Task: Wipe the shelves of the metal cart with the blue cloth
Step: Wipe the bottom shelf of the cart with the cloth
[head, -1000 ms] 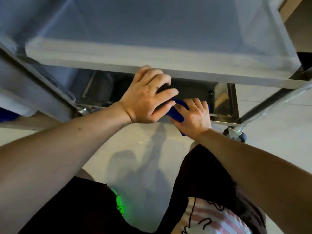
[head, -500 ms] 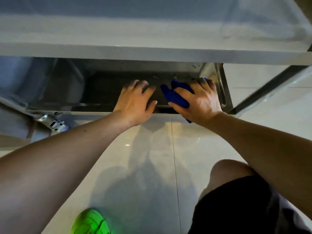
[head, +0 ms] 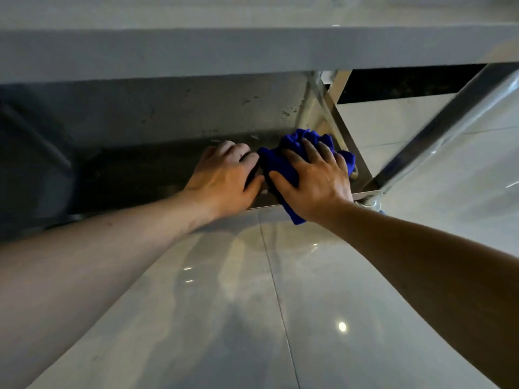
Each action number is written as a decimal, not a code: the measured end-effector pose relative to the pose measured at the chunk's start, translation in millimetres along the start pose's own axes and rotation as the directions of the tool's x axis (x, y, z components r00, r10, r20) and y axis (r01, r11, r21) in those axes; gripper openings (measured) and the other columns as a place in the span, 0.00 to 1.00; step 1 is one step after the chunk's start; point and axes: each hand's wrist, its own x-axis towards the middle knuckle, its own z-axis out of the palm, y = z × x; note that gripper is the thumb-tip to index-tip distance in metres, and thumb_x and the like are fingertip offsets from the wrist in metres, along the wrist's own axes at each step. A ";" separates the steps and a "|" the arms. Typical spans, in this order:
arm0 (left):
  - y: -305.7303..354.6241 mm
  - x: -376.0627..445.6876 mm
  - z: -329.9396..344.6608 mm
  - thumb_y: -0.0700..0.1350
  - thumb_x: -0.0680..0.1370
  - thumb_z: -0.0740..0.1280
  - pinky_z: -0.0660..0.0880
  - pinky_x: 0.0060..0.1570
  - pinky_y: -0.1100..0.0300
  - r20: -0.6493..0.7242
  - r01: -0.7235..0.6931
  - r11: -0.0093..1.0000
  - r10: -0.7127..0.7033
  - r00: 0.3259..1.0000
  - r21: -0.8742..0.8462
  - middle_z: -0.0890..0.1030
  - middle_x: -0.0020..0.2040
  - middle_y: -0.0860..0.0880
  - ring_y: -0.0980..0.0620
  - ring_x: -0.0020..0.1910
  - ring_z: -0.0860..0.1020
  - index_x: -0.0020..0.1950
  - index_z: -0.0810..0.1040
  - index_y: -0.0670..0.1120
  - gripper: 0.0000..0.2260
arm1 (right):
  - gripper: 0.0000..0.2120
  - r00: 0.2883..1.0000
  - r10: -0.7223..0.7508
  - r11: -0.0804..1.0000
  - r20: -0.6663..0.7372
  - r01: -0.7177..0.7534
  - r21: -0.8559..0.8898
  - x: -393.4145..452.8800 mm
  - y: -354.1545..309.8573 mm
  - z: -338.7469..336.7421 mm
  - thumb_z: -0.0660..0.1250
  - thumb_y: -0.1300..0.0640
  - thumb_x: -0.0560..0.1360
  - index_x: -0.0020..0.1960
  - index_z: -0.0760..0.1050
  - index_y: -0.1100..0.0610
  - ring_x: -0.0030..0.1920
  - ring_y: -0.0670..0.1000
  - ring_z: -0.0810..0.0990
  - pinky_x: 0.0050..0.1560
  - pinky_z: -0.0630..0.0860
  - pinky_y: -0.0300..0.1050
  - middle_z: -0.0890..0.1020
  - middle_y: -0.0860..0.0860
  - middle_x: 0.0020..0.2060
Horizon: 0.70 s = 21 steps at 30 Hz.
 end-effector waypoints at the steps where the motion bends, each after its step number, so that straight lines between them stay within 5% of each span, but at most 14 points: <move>1: 3.5 3.7 0.7 0.58 0.78 0.57 0.67 0.63 0.43 -0.008 -0.007 1.000 0.007 1.000 0.001 0.74 0.66 0.46 0.44 0.64 0.70 0.64 0.73 0.49 0.20 | 0.33 1.000 0.016 1.000 0.019 -0.016 0.008 6.4 1.2 0.8 0.45 0.28 0.77 0.77 0.64 0.40 0.78 0.63 0.58 0.75 0.53 0.69 0.65 0.53 0.78; 8: 11.3 5.2 16.4 0.55 0.80 0.57 0.66 0.66 0.45 -0.077 0.080 0.996 -0.082 0.994 -0.025 0.71 0.70 0.45 0.44 0.68 0.68 0.68 0.72 0.47 0.19 | 0.36 0.981 0.117 0.993 0.153 -0.112 -0.037 70.3 13.5 4.6 0.44 0.24 0.75 0.80 0.53 0.37 0.80 0.61 0.47 0.75 0.41 0.70 0.52 0.51 0.82; 21: 10.0 2.8 15.4 0.57 0.81 0.53 0.70 0.66 0.47 -0.113 0.058 0.998 -0.057 0.992 0.005 0.76 0.67 0.47 0.47 0.66 0.73 0.67 0.75 0.49 0.22 | 0.35 0.987 0.131 0.990 0.095 -0.126 -0.058 211.6 0.6 23.0 0.46 0.26 0.75 0.78 0.59 0.39 0.78 0.65 0.54 0.74 0.47 0.71 0.58 0.55 0.80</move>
